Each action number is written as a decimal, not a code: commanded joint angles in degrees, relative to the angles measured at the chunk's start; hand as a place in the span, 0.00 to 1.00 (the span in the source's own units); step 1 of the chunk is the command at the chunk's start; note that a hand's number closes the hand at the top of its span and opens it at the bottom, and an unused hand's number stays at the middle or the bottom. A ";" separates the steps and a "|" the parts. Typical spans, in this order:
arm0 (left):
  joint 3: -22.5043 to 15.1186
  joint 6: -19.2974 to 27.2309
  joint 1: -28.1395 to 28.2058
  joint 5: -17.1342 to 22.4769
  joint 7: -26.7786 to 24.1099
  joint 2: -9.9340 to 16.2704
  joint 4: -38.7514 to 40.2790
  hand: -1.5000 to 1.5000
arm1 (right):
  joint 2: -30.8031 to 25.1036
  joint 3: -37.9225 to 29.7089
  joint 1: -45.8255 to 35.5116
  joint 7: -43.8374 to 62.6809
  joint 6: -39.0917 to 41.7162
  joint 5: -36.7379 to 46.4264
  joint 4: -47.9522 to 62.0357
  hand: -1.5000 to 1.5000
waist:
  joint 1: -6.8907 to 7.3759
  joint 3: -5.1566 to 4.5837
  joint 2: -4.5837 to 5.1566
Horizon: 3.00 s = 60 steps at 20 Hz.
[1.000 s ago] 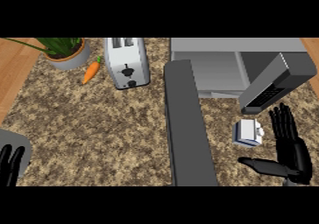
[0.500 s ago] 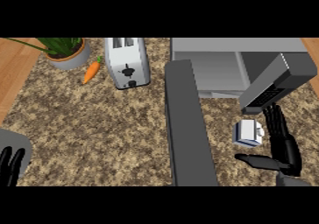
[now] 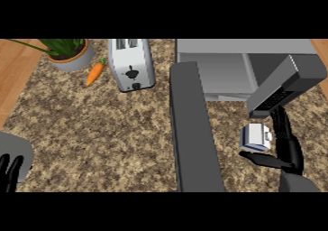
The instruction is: Pick up the milk, place it into the microwave and close the microwave
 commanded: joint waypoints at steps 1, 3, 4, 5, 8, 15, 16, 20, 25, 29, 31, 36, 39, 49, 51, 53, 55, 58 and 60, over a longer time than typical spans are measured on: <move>0.23 -1.54 3.36 -0.18 -2.44 -0.24 0.48 0.00 | -1.24 -2.52 -2.33 -5.63 -4.84 2.01 10.41 0.00 | 0.56 0.03 0.10; -2.46 1.36 1.26 -2.39 -0.26 -0.24 -0.79 0.00 | -3.96 -3.29 -4.41 -2.10 -3.73 0.99 10.71 0.00 | 0.05 0.00 0.01; 2.17 -0.01 -2.69 1.26 1.91 1.21 0.83 0.00 | -4.55 -4.62 -9.33 -6.17 -4.87 1.84 19.09 0.00 | 0.54 0.07 0.30; 0.53 1.47 -4.86 -1.67 1.84 -0.13 1.97 0.00 | -3.94 -4.28 -5.90 -7.98 -4.49 1.32 16.94 0.00 | -0.06 0.02 0.12; -1.80 2.79 -4.62 -3.22 0.24 -0.23 3.76 0.00 | -3.72 -3.42 -6.44 -10.33 -2.16 1.93 20.87 0.00 | -0.08 0.02 0.13; 0.39 0.64 -1.76 1.13 2.83 0.63 -1.37 0.00 | -6.16 2.22 -6.05 -15.18 23.61 2.99 24.49 0.00 | 0.62 0.19 0.24; 1.07 -0.60 -1.70 1.95 2.16 1.37 0.05 0.00 | -4.05 2.14 -7.73 -14.79 23.06 2.27 24.26 0.00 | 0.70 0.14 0.20; 1.24 0.75 -4.95 -0.04 1.42 0.42 3.83 0.00 | -4.44 2.30 -7.49 -19.42 21.94 1.78 22.78 1.00 | -0.18 0.07 0.20; -1.25 0.17 -0.58 0.48 -3.05 -0.21 4.53 0.00 | -3.77 -1.54 -7.00 -19.57 3.89 0.79 18.40 1.00 | -0.25 -0.03 -0.07; 2.05 -1.01 -1.37 2.83 1.39 0.63 2.51 0.00 | -1.29 -1.79 -10.46 -16.25 9.12 -2.31 15.93 1.00 | -0.23 -0.04 -0.13; 2.06 -1.56 -1.76 1.96 -0.07 0.35 3.11 0.00 | -0.78 0.01 -9.40 -16.70 10.00 -1.24 15.36 1.00 | -0.22 -0.04 -0.11; 0.79 -1.38 -1.26 1.74 2.90 0.30 -0.24 0.00 | -4.31 -0.75 -9.01 -18.67 12.51 -2.33 15.78 1.00 | -0.05 0.02 0.02; 1.30 -1.17 0.67 2.59 1.92 -0.21 -1.01 0.00 | -0.77 2.38 -6.07 -13.54 10.76 -2.47 6.59 1.00 | -0.52 -0.07 -0.26; 6.39 -3.94 -0.99 5.29 -1.27 0.67 3.99 0.00 | -0.36 7.41 0.28 3.64 11.39 -6.06 -18.41 1.00 | -1.02 -0.12 -0.34; 6.67 -5.41 1.31 8.04 0.49 1.77 2.04 0.00 | 1.52 8.03 -0.75 7.93 7.56 -5.59 -21.66 1.00 | -0.64 -0.10 -0.25; 1.78 -3.47 2.75 2.95 -3.89 -0.21 3.62 0.00 | 2.90 9.95 -1.80 7.71 3.32 -1.75 -22.16 1.00 | -0.36 -0.08 -0.22; 5.56 -5.13 1.48 6.65 -0.03 0.77 2.58 0.00 | 3.59 10.16 -5.76 9.78 0.39 0.24 -19.34 1.00 | -0.10 -0.06 -0.11; 7.70 -4.92 -0.77 8.08 1.98 1.98 2.71 0.00 | 5.18 11.29 -9.51 15.31 -3.51 2.33 -19.35 1.00 | -0.05 -0.05 -0.06; 4.95 -6.56 4.16 5.74 -0.96 -0.18 0.94 0.00 | 3.16 8.57 -14.29 15.22 -2.94 1.70 -13.70 1.00 | 0.33 -0.03 -0.04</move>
